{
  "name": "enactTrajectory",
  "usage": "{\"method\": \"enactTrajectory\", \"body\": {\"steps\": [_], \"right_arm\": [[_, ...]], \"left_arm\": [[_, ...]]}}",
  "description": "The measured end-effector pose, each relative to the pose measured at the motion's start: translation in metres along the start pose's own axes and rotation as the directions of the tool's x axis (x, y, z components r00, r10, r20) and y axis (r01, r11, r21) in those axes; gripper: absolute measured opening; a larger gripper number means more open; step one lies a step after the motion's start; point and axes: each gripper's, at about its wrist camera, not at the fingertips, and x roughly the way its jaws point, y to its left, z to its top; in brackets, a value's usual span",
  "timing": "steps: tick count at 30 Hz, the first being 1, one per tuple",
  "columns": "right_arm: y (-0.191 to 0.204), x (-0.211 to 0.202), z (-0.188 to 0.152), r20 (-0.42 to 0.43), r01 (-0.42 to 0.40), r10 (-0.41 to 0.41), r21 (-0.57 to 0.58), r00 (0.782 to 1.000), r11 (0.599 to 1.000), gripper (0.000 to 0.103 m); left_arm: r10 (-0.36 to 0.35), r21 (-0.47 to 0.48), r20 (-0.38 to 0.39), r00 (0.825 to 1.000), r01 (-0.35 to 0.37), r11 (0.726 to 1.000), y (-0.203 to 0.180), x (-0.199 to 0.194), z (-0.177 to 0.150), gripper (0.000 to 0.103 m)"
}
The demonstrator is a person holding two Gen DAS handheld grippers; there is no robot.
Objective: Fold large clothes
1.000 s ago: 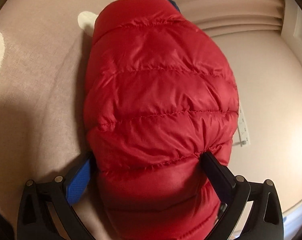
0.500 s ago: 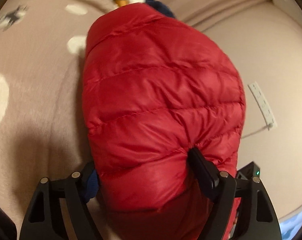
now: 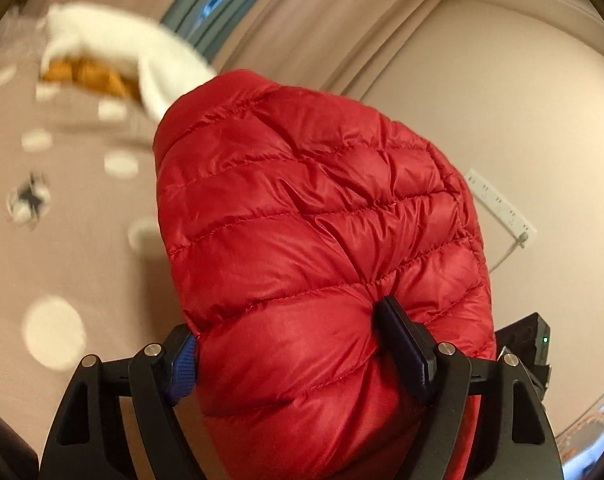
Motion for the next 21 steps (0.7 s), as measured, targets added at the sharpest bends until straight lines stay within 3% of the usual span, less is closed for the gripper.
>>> {"method": "enactTrajectory", "body": {"steps": [3, 7, 12, 16, 21], "right_arm": [[0.026, -0.003, 0.005, 0.010, -0.048, 0.049, -0.060, 0.999, 0.997, 0.039], [0.066, -0.001, 0.007, 0.009, -0.107, 0.108, -0.123, 0.994, 0.987, 0.040], [0.112, 0.015, 0.009, -0.022, -0.194, 0.194, -0.183, 0.981, 0.964, 0.041], [0.136, 0.028, 0.006, -0.039, -0.246, 0.244, -0.220, 0.969, 0.944, 0.041], [0.146, 0.058, 0.004, -0.080, -0.245, 0.233, -0.238, 0.969, 0.940, 0.041]], "left_arm": [[-0.004, 0.013, 0.076, 0.997, 0.003, 1.000, -0.005, -0.039, 0.015, 0.080], [0.044, 0.031, 0.170, 0.984, -0.050, 0.998, -0.019, -0.071, 0.027, 0.080], [0.085, 0.026, 0.295, 0.952, -0.097, 0.995, -0.029, -0.121, 0.038, 0.080], [0.108, 0.027, 0.355, 0.929, -0.126, 0.992, -0.013, -0.160, 0.037, 0.080], [0.179, -0.030, 0.362, 0.915, -0.181, 0.983, 0.007, -0.159, 0.045, 0.080]]}}
